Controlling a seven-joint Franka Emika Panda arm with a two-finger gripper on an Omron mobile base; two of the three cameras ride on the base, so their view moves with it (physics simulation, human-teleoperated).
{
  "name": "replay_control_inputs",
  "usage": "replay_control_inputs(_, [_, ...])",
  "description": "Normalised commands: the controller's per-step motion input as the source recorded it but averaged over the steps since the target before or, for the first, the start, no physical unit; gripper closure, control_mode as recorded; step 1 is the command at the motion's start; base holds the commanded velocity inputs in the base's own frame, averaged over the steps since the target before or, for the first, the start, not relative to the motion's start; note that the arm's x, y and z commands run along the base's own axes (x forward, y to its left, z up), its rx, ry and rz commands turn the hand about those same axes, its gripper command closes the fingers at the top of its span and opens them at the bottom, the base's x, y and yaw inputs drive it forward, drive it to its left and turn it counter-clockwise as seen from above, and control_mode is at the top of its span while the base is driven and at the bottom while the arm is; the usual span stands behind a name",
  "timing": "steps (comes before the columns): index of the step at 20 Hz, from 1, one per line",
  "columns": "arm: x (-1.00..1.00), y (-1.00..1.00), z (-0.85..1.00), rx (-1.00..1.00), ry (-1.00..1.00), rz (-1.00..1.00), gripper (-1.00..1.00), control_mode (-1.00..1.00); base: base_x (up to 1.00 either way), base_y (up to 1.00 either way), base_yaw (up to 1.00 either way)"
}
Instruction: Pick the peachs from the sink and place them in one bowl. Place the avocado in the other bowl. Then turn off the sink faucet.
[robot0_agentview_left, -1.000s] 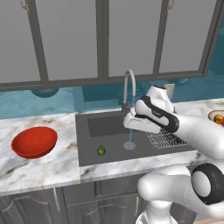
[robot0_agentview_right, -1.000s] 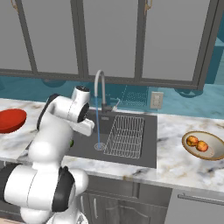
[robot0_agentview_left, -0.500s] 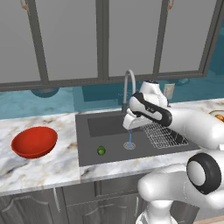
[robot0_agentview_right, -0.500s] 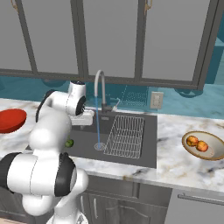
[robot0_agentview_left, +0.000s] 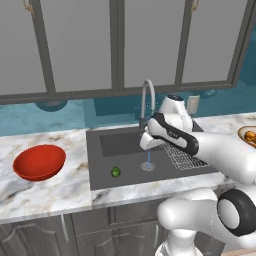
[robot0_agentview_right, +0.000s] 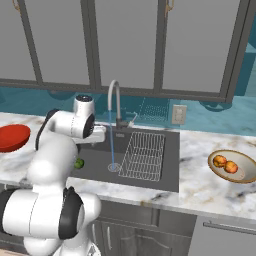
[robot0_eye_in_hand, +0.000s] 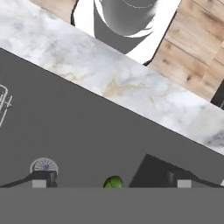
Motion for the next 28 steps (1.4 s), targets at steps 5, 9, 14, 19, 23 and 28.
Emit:
replay_control_inputs(5, [0.01, 0.38, -0.02, 0.0, -0.12, -0.19, -1.0, -1.0, 0.0, 0.0, 0.0])
replay_control_inputs(9, [0.12, 0.32, 0.0, 0.0, -0.01, -0.07, -1.0, -1.0, 0.0, 0.0, 0.0])
replay_control_inputs(14, [0.29, 0.27, -0.12, 0.0, 0.01, 0.0, -1.0, -1.0, 0.0, 0.0, 0.0])
replay_control_inputs(19, [0.38, 0.02, -0.09, -0.01, 0.04, 0.0, -1.0, -1.0, 0.0, 0.0, 0.0])
replay_control_inputs(23, [0.39, 0.01, -0.23, -0.04, 0.06, 0.0, -1.0, -1.0, 0.0, 0.0, 0.0])
replay_control_inputs(28, [0.28, 0.0, -0.25, 0.0, 0.01, 0.0, -1.0, -1.0, 0.0, 0.0, 0.0])
